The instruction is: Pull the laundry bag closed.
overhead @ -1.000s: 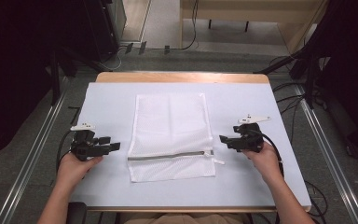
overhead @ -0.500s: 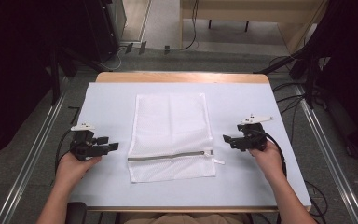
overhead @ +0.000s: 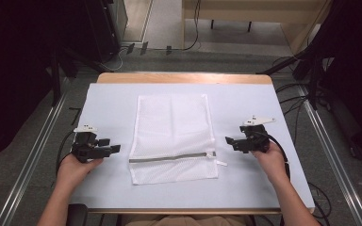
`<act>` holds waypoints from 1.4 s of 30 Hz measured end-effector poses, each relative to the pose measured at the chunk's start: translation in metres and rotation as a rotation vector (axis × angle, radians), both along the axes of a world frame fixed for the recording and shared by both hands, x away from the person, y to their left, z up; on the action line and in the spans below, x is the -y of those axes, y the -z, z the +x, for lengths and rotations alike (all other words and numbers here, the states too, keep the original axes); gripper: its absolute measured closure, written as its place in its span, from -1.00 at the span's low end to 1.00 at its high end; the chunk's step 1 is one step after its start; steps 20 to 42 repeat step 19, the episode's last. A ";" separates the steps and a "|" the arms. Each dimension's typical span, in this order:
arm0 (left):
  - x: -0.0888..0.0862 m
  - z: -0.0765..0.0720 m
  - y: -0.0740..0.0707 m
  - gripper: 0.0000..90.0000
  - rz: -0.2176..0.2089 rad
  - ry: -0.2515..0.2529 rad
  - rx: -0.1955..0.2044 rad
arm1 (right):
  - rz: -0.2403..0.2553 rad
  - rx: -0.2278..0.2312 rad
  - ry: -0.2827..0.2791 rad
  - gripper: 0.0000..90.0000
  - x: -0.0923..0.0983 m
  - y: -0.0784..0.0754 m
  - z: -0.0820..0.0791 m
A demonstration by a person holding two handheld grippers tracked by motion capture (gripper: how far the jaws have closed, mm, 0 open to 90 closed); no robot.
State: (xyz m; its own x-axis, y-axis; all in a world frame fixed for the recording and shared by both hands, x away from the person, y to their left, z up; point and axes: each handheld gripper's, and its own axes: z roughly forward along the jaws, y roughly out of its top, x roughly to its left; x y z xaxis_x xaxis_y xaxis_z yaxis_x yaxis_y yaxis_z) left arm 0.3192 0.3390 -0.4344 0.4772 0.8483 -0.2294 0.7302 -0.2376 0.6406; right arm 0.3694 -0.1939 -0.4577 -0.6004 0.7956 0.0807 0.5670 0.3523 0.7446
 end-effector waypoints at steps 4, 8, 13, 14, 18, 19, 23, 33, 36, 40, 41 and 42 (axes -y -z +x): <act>0.000 0.000 0.001 -0.16 0.002 0.003 -0.003 | -0.002 0.000 0.000 -0.49 0.001 0.000 0.000; 0.001 0.001 0.002 -0.17 0.010 0.006 -0.010 | -0.004 -0.001 -0.003 -0.49 0.000 0.000 0.000; 0.002 0.001 0.003 -0.18 0.013 0.008 -0.011 | -0.005 -0.006 -0.007 -0.49 0.000 0.001 0.000; 0.001 0.001 0.003 -0.18 0.013 0.008 -0.013 | -0.005 -0.007 -0.007 -0.49 -0.001 0.001 0.000; 0.002 0.001 0.004 -0.22 0.021 -0.004 -0.011 | -0.007 -0.007 -0.007 -0.49 -0.001 0.001 0.000; 0.002 0.002 0.004 -0.24 0.022 -0.006 -0.008 | -0.007 -0.007 -0.007 -0.48 -0.001 0.001 0.000; 0.002 0.002 0.004 -0.24 0.022 -0.006 -0.008 | -0.007 -0.007 -0.007 -0.48 -0.001 0.001 0.000; 0.002 0.002 0.004 -0.24 0.022 -0.006 -0.008 | -0.007 -0.007 -0.007 -0.48 -0.001 0.001 0.000; 0.002 0.002 0.004 -0.24 0.022 -0.006 -0.008 | -0.007 -0.007 -0.007 -0.48 -0.001 0.001 0.000; 0.002 0.002 0.004 -0.24 0.022 -0.006 -0.008 | -0.007 -0.007 -0.007 -0.48 -0.001 0.001 0.000; 0.002 0.002 0.004 -0.24 0.022 -0.006 -0.008 | -0.007 -0.007 -0.007 -0.48 -0.001 0.001 0.000; 0.002 0.002 0.004 -0.24 0.022 -0.006 -0.008 | -0.007 -0.007 -0.007 -0.48 -0.001 0.001 0.000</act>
